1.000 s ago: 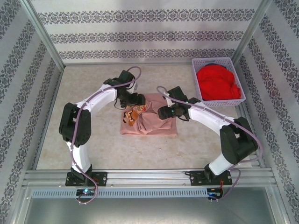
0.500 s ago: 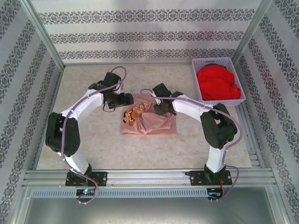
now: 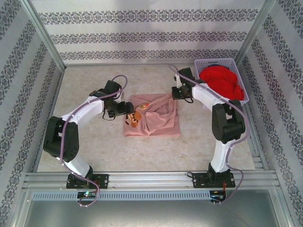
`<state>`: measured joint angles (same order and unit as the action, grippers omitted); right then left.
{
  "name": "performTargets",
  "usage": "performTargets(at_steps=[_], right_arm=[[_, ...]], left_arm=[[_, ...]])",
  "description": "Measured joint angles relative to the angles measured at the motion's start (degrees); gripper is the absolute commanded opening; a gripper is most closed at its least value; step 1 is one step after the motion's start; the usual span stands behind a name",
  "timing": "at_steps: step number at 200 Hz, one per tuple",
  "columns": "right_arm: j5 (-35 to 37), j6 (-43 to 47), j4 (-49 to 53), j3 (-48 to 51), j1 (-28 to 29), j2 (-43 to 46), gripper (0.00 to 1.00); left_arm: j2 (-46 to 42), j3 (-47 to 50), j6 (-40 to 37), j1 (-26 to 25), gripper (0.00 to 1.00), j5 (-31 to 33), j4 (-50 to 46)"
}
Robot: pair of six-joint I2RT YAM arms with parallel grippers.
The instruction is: Fold the inside-out t-shirt
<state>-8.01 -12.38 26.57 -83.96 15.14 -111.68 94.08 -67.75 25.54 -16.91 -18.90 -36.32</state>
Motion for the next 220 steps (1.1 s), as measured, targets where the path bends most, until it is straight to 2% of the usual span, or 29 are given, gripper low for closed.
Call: performTargets(at_steps=[26, 58, 85, 110, 140, 172, 198, 220], right_arm=[[-1.8, -3.0, 1.3, -6.2, -2.7, -6.7, 0.43], [-3.7, -4.1, 3.6, -7.8, -4.9, -8.7, 0.52], [-3.9, -3.9, 3.1, -2.0, -4.9, -2.7, 0.55], [-3.9, -3.8, 3.3, 5.9, -1.4, 6.3, 0.55], [-3.6, -3.9, 2.4, 6.7, 3.2, 7.1, 0.53], [-3.2, -4.2, 1.7, 4.2, 2.9, 1.0, 0.49], [-3.2, -5.0, 0.8, 2.5, 2.2, -3.1, 0.36], [-3.4, -5.7, 0.1, 1.1, 1.6, -4.6, 0.23]], left_arm=[[-0.1, 0.2, 0.0, -0.8, 0.80, -0.6, 0.3], [-0.2, 0.2, 0.0, -2.6, 0.80, -0.8, 1.0], [-0.6, 0.2, -0.1, -4.7, 0.80, -1.2, 1.9], [-0.7, 0.2, -0.2, -9.2, 0.79, -2.3, 5.4], [0.5, -1.0, 0.0, -15.1, 0.79, -3.5, 10.3], [7.7, -6.3, 0.3, -18.0, 0.74, -1.6, 13.0], [13.2, -9.5, 0.3, -18.0, 0.65, 1.8, 13.7], [16.1, -11.3, 0.0, -18.0, 0.54, 4.7, 13.6]])
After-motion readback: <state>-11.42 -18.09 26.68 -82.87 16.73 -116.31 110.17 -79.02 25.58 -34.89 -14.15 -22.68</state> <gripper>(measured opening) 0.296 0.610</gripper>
